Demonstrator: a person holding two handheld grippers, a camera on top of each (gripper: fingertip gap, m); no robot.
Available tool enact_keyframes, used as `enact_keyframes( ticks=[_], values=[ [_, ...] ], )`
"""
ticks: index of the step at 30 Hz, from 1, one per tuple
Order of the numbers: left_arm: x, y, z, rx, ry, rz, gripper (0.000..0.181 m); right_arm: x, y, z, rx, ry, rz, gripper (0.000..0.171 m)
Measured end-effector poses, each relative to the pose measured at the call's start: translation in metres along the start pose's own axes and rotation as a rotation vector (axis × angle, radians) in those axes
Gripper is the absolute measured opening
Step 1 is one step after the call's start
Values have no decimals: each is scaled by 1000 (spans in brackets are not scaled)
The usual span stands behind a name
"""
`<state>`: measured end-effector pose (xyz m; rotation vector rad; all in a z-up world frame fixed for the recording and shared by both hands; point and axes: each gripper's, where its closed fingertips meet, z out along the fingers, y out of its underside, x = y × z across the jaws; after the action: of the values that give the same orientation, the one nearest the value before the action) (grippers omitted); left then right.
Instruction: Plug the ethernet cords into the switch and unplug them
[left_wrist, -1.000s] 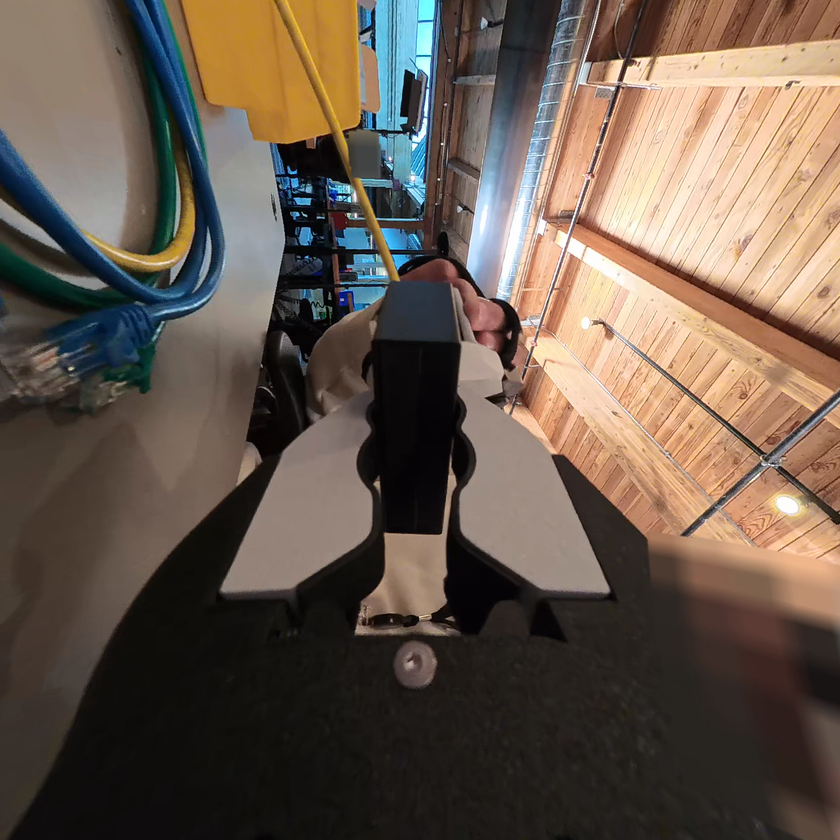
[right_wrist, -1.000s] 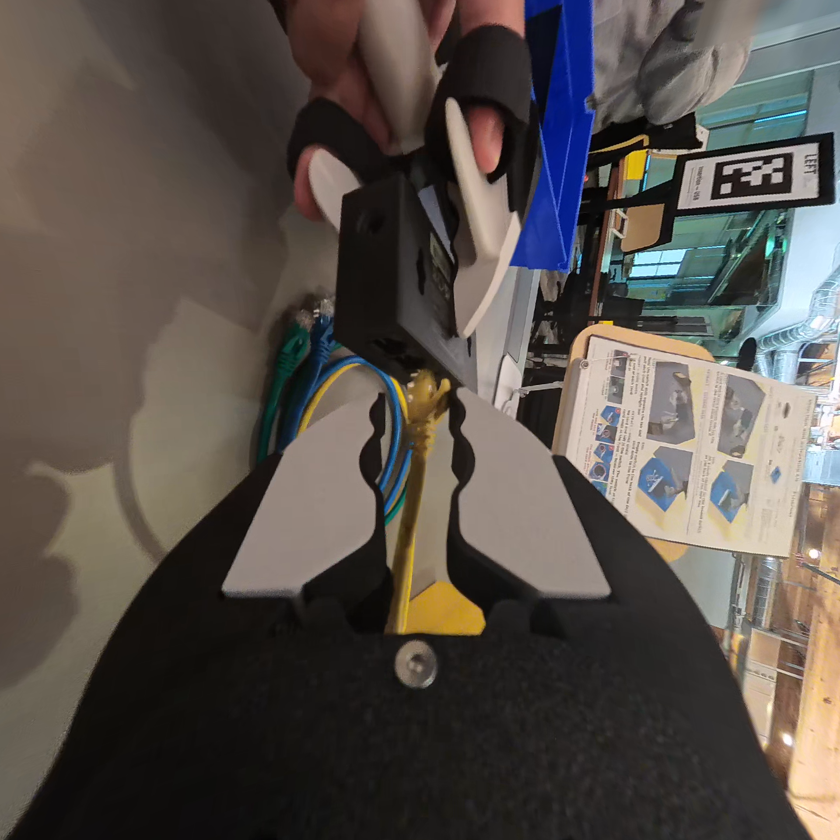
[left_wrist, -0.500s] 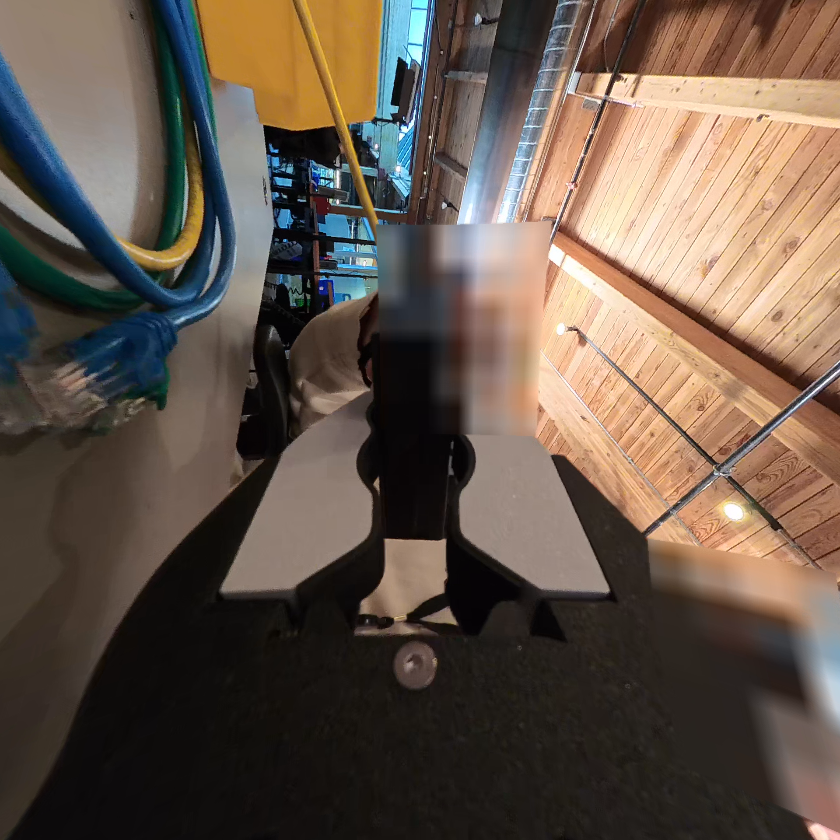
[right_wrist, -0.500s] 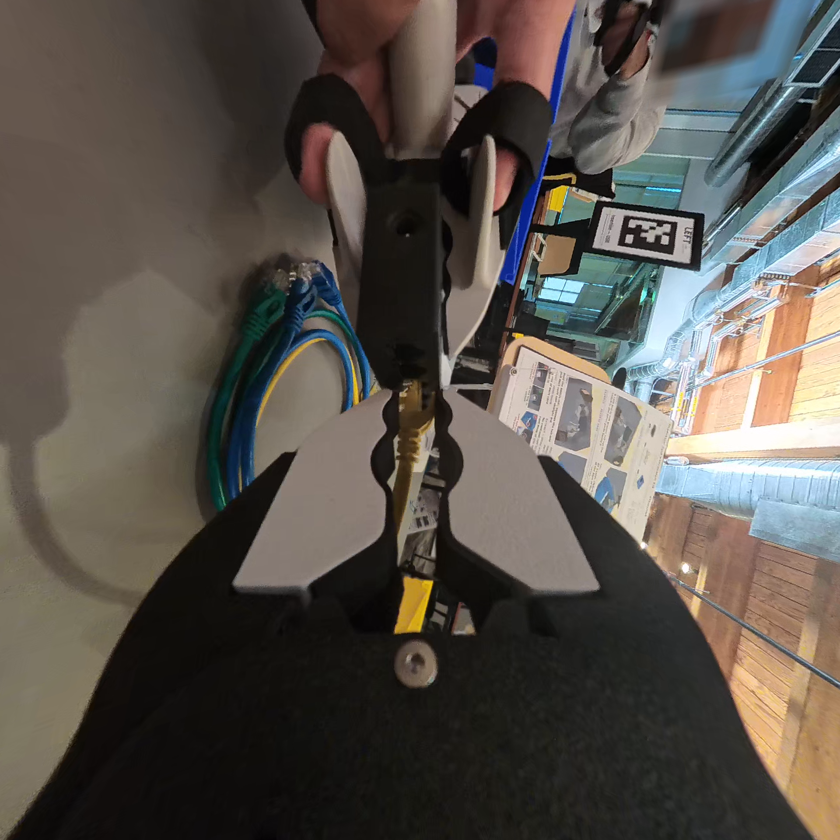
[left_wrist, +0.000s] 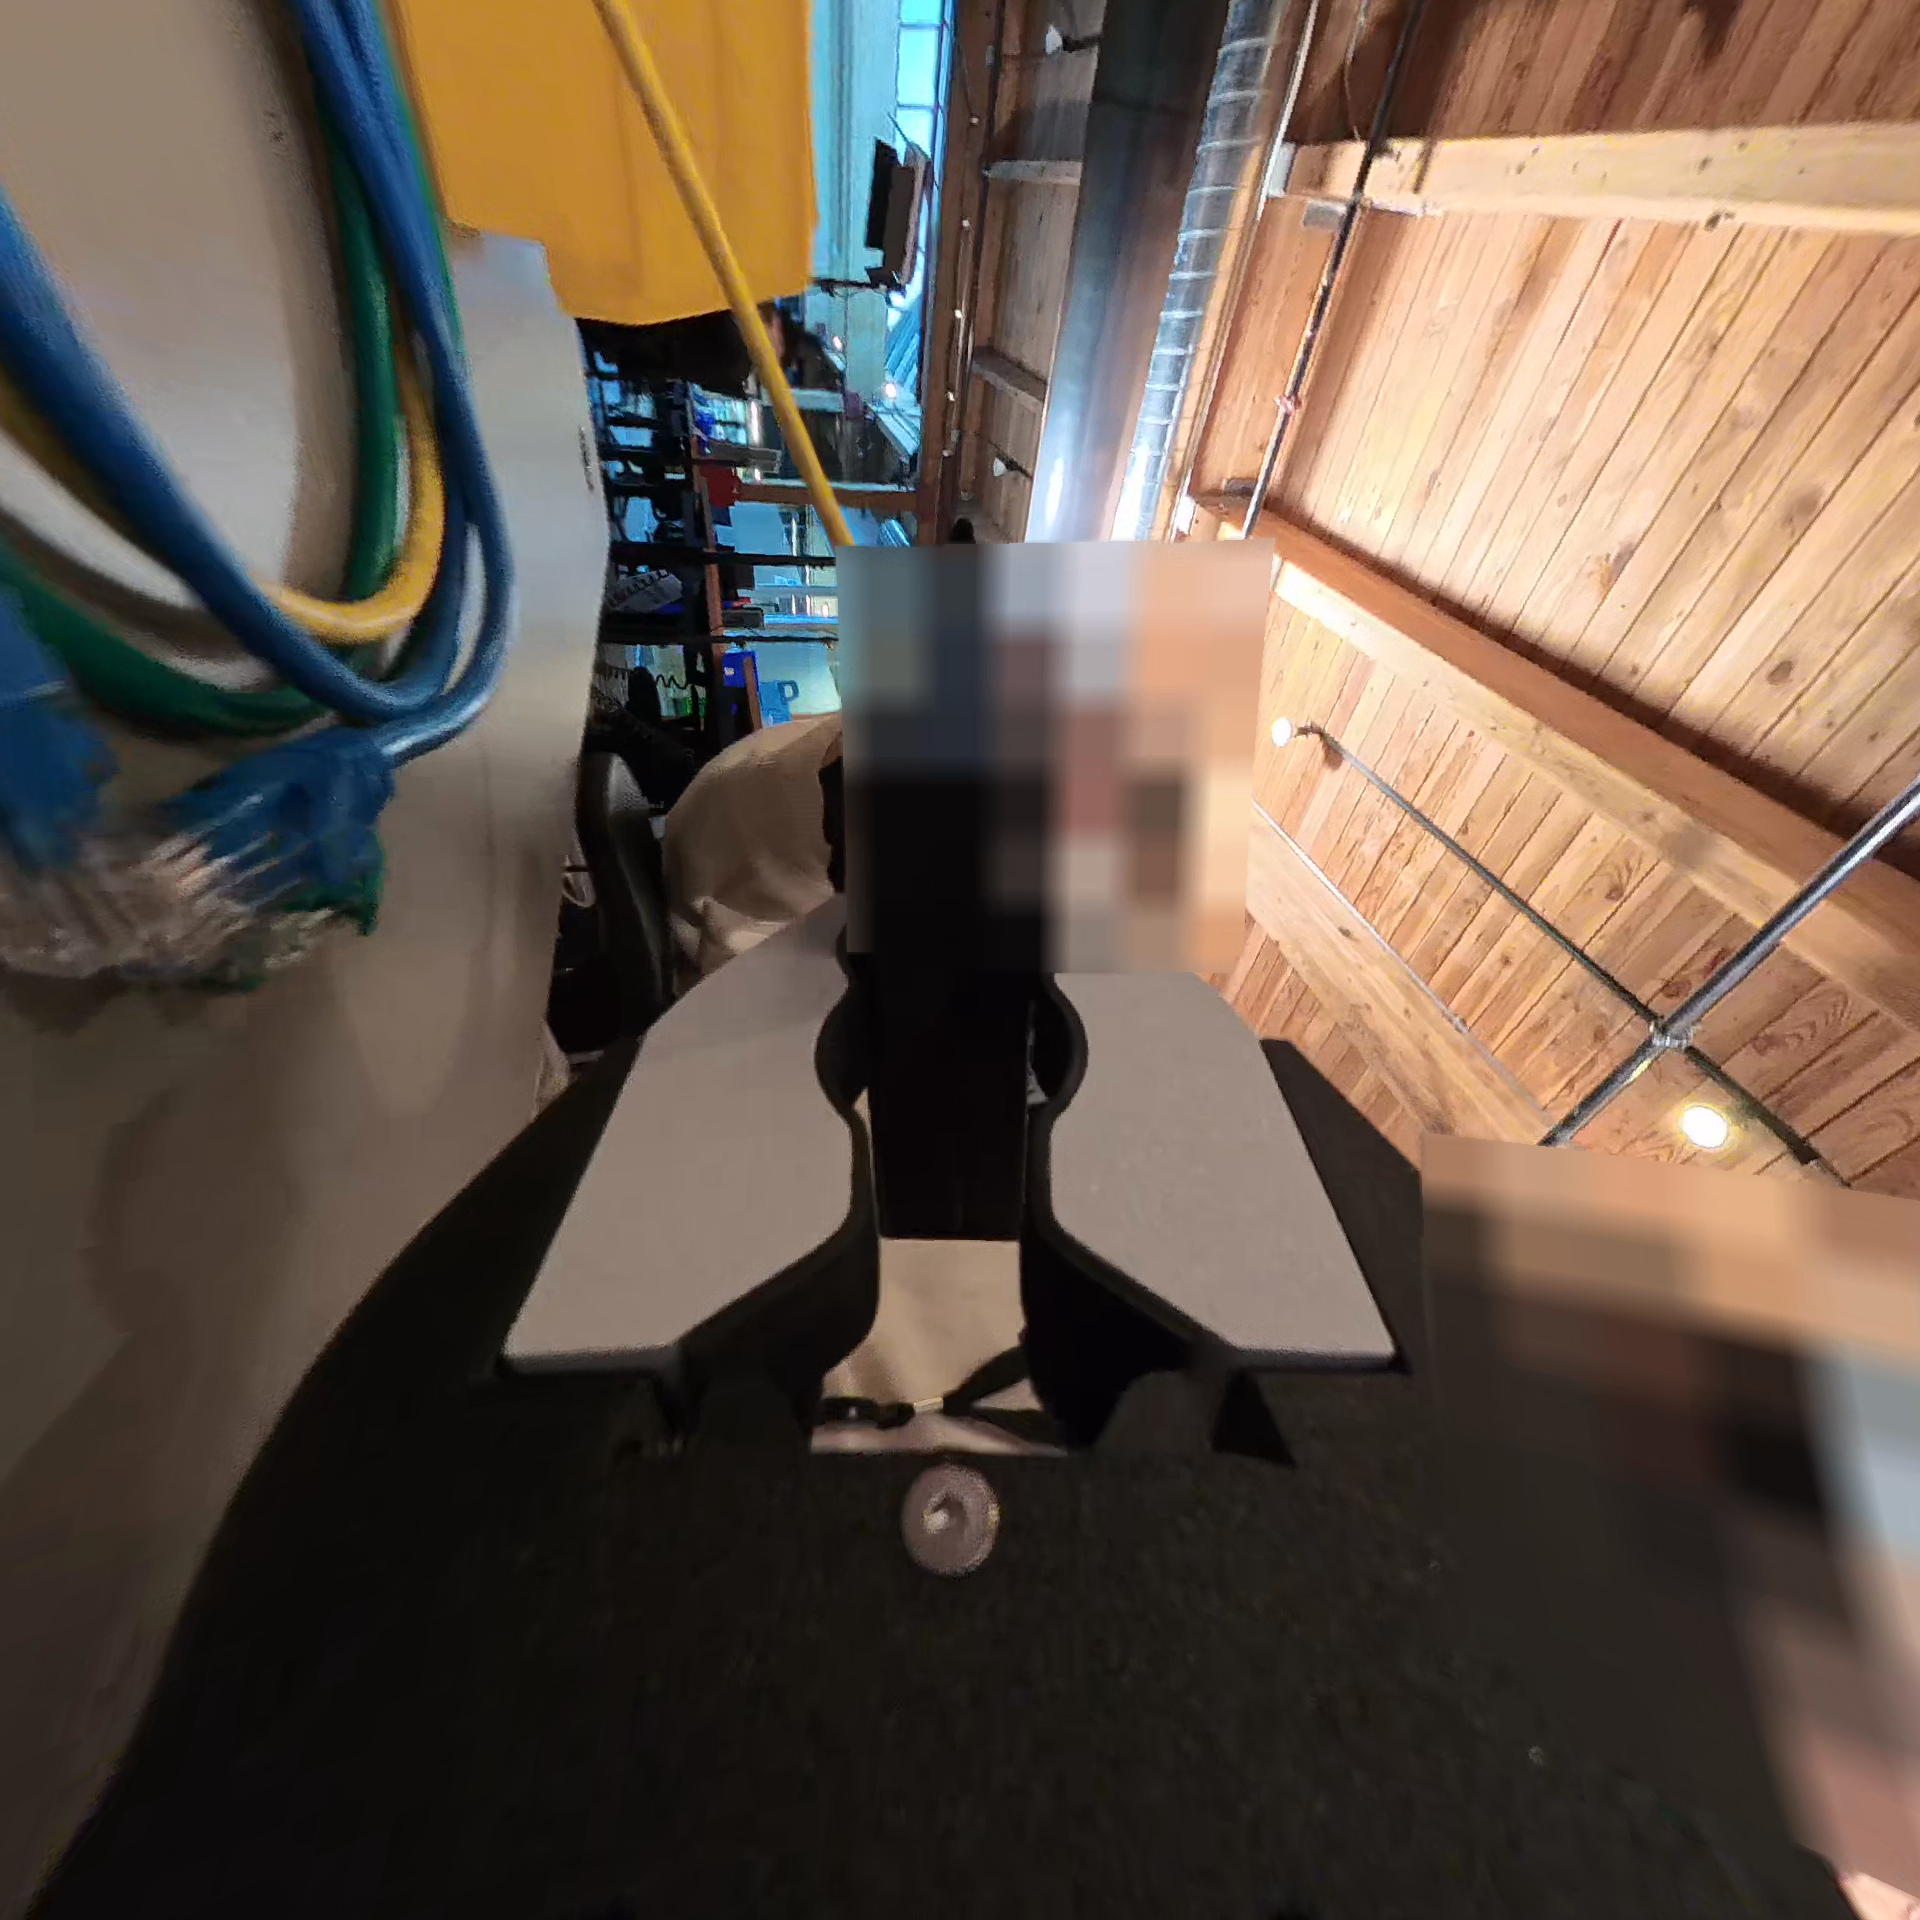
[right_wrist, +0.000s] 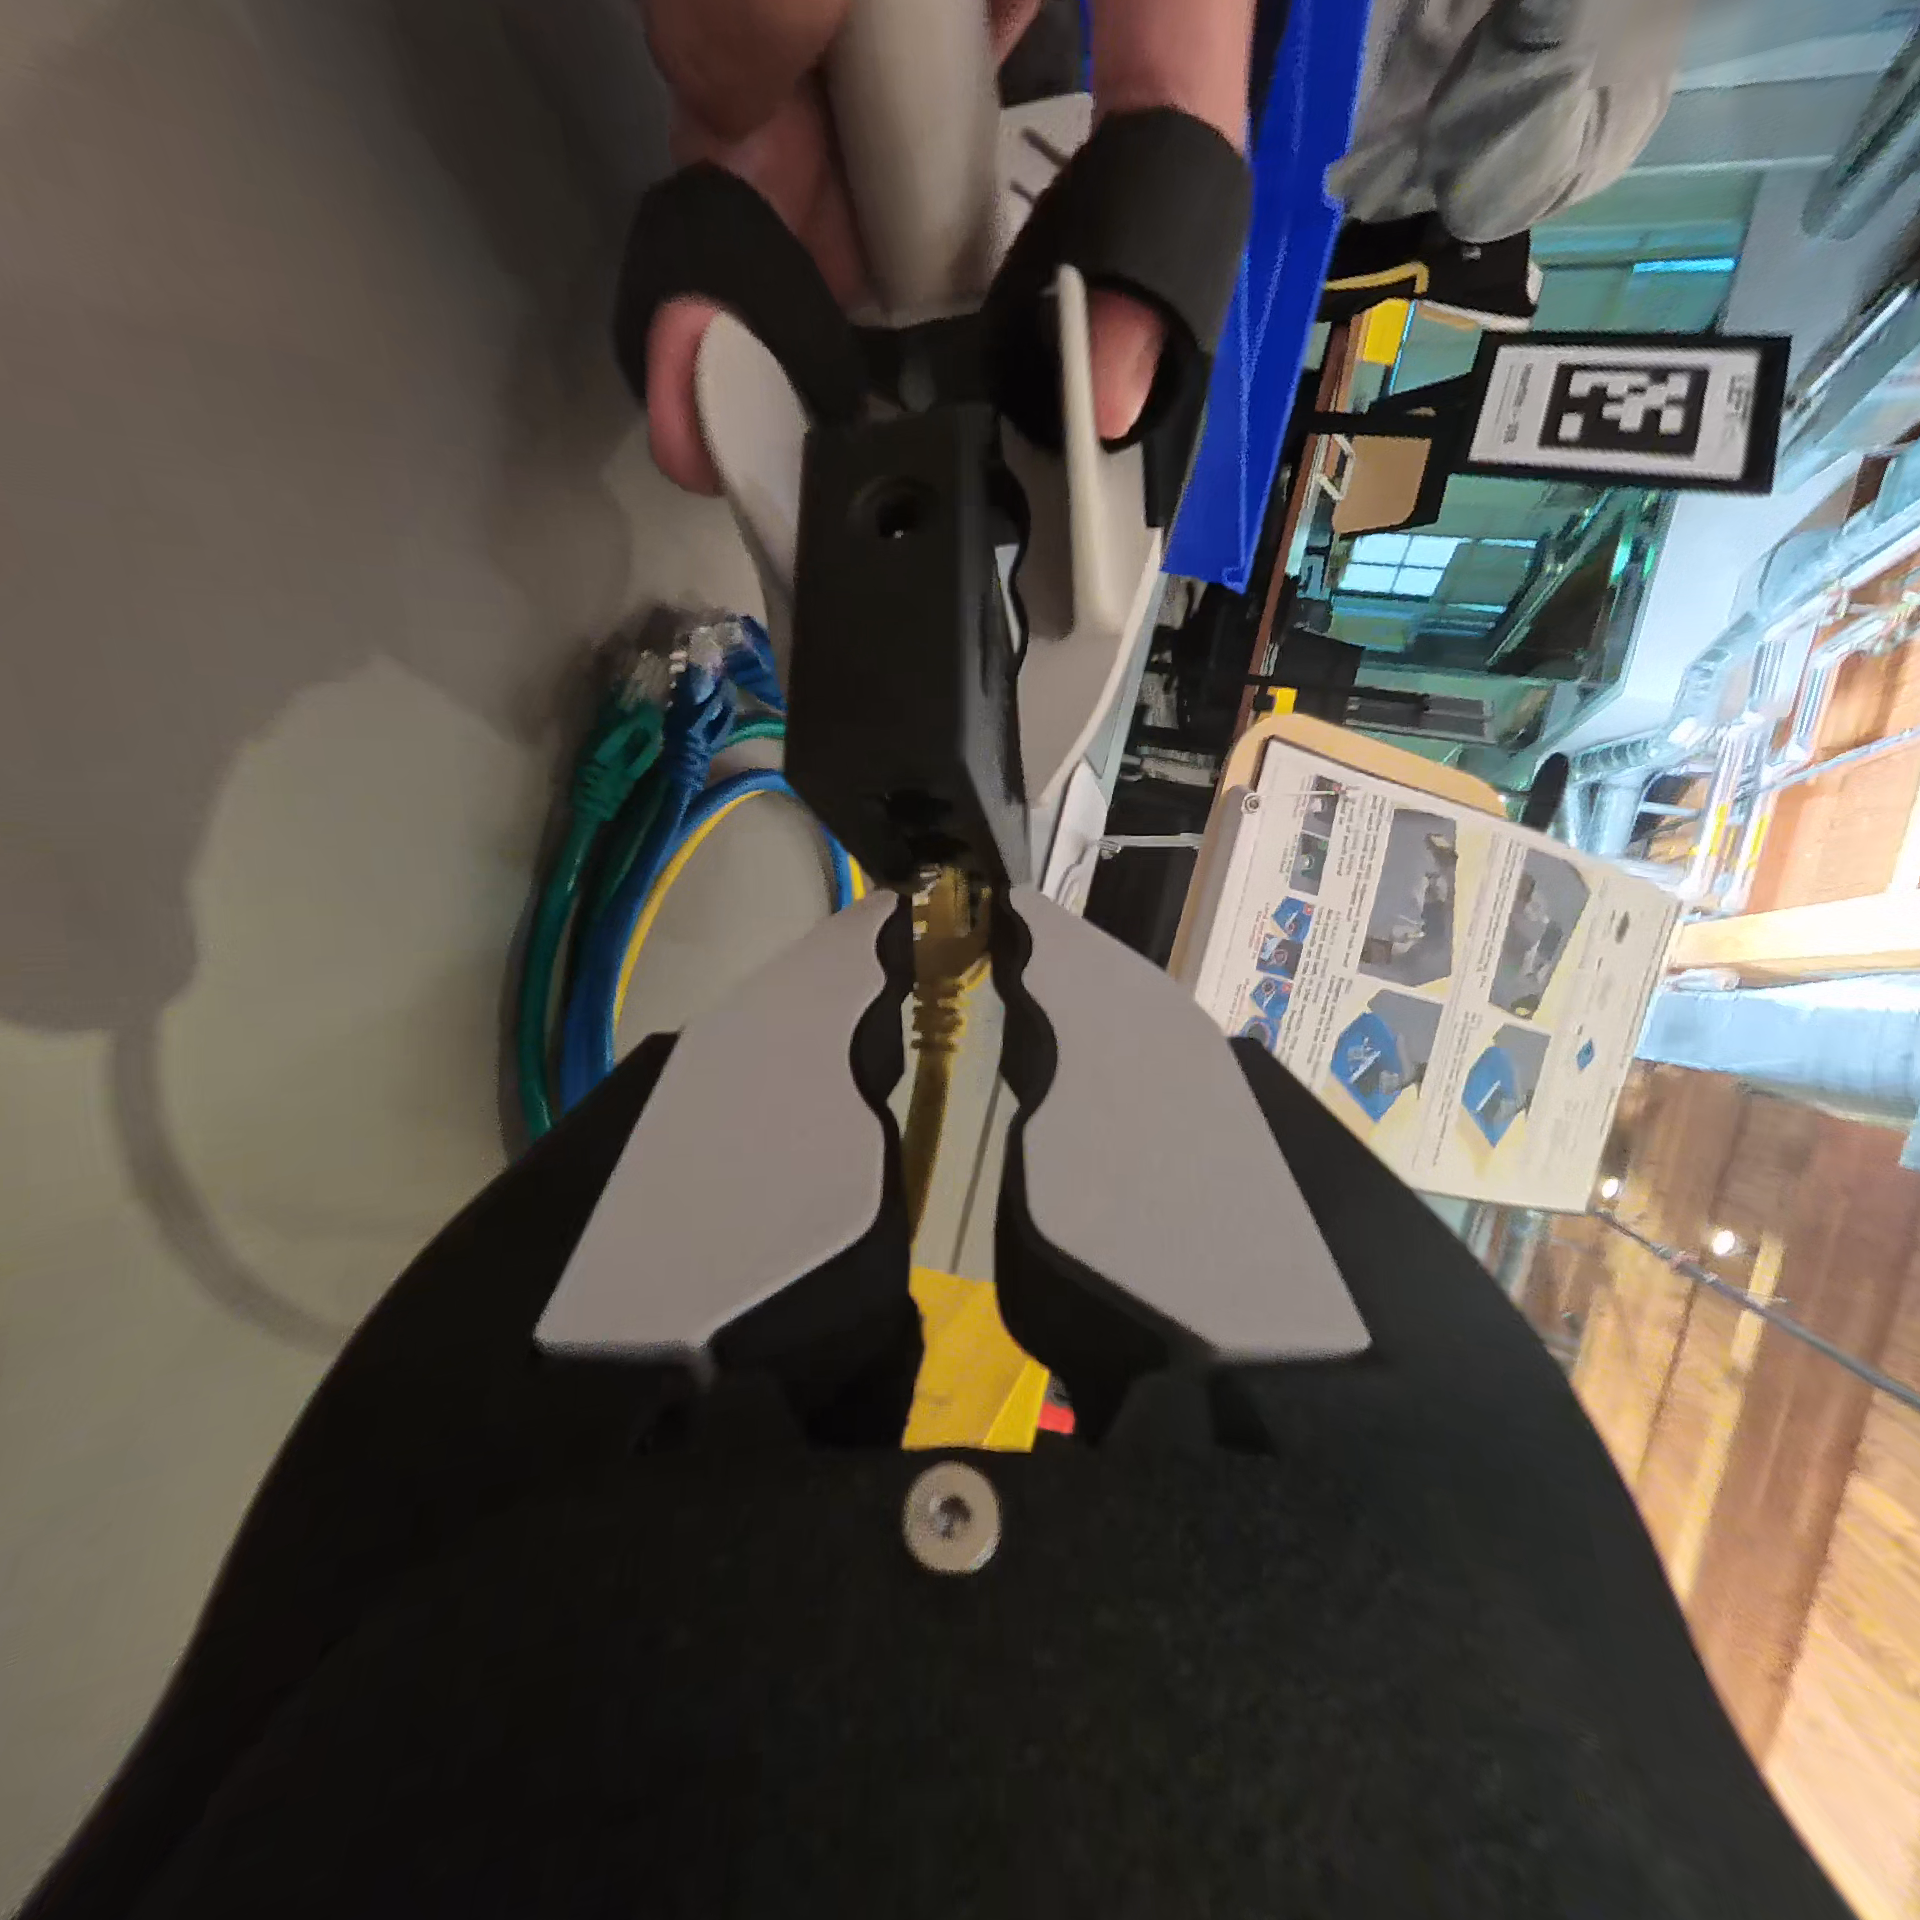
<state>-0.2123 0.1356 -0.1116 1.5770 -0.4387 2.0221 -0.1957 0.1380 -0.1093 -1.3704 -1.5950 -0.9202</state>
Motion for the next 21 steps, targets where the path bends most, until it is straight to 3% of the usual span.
enact_keyframes(
  ticks=[3, 5, 8, 12, 14, 21],
  values=[
    [16, 6, 2, -88, -17, 93, 27, 9, -7, -11, 73, -104, 200, 19],
    [34, 12, 2, -167, -15, 159, 27, 18, -7, -22, 127, -245, 398, 43],
    [43, 28, 1, -362, -154, 277, 27, 39, -6, -40, 278, -447, 582, 78],
    [68, 44, -1, -595, -155, 296, 27, 74, -2, -55, 586, -389, 485, 50],
    [70, 50, -9, -709, -178, 294, 27, 73, 0, -47, 616, -407, 444, 52],
    [62, 42, -7, -874, -132, 173, 27, 56, -38, -10, 674, -57, 87, 49]
  ],
)
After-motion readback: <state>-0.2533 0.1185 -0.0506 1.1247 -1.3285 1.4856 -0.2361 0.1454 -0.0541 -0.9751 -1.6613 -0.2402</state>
